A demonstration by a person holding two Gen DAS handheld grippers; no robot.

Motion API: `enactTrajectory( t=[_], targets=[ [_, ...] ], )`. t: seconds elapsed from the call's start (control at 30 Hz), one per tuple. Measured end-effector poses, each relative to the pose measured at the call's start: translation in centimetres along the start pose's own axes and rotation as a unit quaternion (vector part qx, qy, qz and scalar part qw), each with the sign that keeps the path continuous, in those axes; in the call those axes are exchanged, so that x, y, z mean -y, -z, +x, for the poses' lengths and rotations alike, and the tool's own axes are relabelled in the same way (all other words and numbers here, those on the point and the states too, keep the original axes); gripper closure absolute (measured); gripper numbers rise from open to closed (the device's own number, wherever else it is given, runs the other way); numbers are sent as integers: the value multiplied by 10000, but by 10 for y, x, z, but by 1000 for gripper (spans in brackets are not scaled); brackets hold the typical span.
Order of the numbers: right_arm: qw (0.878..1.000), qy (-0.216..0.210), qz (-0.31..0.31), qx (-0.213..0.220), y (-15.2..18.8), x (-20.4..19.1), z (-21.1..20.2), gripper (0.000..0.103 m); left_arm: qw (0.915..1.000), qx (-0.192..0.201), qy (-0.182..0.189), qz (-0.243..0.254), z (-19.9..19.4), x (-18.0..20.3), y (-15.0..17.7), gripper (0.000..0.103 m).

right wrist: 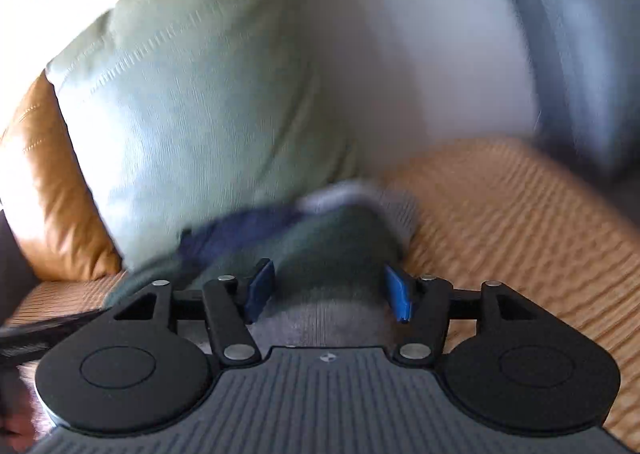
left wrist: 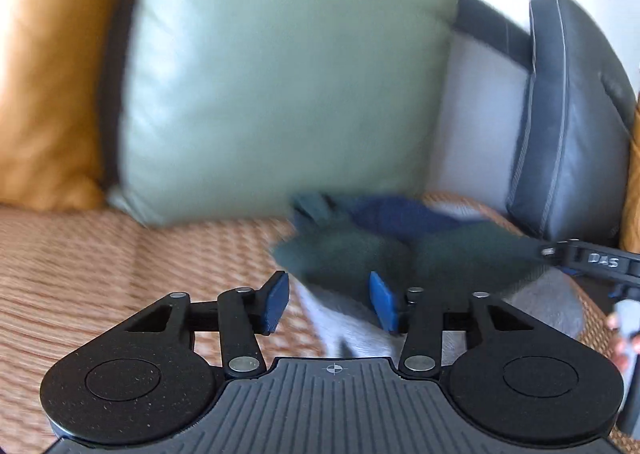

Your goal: Fold clothes

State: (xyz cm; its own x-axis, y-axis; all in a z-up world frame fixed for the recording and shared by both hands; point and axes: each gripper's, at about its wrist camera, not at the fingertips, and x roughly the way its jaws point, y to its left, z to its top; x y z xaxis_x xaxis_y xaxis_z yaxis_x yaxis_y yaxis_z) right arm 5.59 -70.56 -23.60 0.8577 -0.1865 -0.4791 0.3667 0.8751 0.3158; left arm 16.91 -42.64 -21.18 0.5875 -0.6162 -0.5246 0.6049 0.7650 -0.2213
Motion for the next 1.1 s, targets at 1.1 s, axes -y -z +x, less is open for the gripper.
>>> enactTrajectory(
  t=[1.1],
  targets=[
    [9826, 447, -1801, 50, 72, -59, -11, 66, 9929, -225, -348, 1119, 24, 54, 64, 59]
  ],
)
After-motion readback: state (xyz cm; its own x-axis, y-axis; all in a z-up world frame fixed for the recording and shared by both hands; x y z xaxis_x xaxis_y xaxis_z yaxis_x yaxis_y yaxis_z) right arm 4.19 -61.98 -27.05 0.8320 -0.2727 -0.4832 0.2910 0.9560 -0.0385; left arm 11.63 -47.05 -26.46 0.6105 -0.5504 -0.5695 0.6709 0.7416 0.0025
